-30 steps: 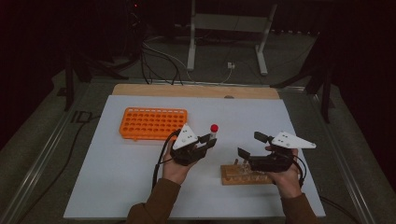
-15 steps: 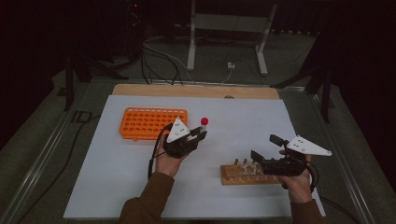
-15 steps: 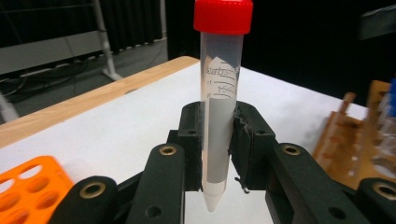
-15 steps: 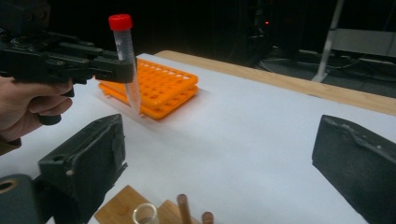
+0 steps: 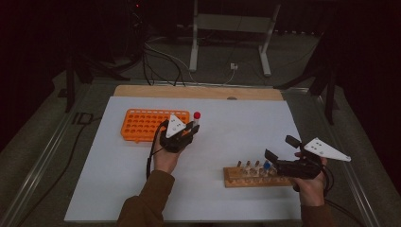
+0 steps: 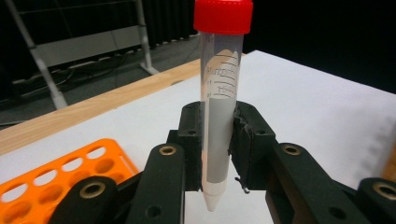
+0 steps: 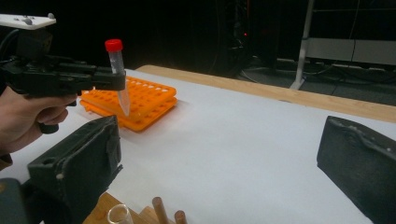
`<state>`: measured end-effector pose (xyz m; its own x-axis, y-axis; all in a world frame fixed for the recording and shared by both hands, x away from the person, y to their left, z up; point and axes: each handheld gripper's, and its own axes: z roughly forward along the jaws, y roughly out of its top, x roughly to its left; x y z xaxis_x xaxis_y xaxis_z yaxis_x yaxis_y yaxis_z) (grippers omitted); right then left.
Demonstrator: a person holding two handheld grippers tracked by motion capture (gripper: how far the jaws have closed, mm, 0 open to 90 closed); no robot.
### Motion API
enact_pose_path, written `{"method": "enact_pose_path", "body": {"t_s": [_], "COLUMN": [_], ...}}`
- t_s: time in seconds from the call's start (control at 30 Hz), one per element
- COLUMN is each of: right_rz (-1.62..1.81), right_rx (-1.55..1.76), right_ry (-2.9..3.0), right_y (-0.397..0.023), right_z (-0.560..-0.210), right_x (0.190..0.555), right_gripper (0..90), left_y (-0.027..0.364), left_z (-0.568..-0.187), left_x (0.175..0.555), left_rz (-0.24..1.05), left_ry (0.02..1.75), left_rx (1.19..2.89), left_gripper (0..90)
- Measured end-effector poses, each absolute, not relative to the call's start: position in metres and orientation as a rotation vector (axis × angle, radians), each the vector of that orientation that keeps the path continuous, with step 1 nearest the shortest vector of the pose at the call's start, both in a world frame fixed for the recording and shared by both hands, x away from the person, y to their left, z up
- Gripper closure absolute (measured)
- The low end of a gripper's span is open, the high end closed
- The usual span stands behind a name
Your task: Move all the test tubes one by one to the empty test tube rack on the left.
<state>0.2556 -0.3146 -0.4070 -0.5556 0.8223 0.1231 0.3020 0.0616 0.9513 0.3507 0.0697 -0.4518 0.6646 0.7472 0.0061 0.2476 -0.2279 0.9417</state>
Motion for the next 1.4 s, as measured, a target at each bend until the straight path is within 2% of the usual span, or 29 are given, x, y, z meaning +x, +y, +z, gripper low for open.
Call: {"method": "enact_pose_path", "body": {"t_s": [0.53,1.0,1.4], "right_rz": [1.511,1.509,1.506], "right_rx": [1.112,1.109,1.109], "right_ry": [1.908,1.919,1.930], "right_y": [-0.312,-0.312,-0.311], "right_z": [-0.410,-0.412,-0.414], "right_x": [0.256,0.256,0.257], "right_gripper": [0.0,0.0,0.0], "left_y": [0.086,0.088,0.088], "left_z": [-0.467,-0.495,-0.500], "left_x": [0.375,0.374,0.372], "left_rz": [0.684,0.633,0.612], "left_ry": [0.989,1.050,1.059], "left_rx": [1.771,1.878,1.899], "left_gripper": [75.2,75.2,74.7]}}
